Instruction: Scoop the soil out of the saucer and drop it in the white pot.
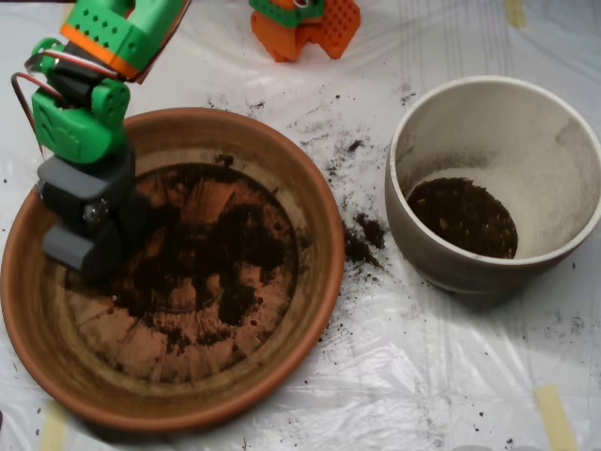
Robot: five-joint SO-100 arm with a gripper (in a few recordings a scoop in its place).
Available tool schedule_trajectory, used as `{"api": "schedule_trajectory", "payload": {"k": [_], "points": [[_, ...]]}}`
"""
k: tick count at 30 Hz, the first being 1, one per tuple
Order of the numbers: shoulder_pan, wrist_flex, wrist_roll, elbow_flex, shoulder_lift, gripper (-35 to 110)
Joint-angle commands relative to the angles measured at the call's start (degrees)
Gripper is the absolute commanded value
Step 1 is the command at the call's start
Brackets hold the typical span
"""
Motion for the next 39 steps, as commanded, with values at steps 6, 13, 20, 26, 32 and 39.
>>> {"api": "schedule_trajectory", "payload": {"k": [6,13,20,26,32,39], "points": [[-2.3,-6.5,-5.1,2.9,6.7,-1],[-5.3,-13.2,-4.6,16.5,23.5,-1],[-11.9,-7.6,-2.5,22.1,41.5,-1],[-19.3,2.4,-2.3,20.0,53.1,-1],[-28.5,14.0,-1.1,12.0,58.6,-1],[-41.0,23.9,-0.4,0.7,55.2,-1]]}}
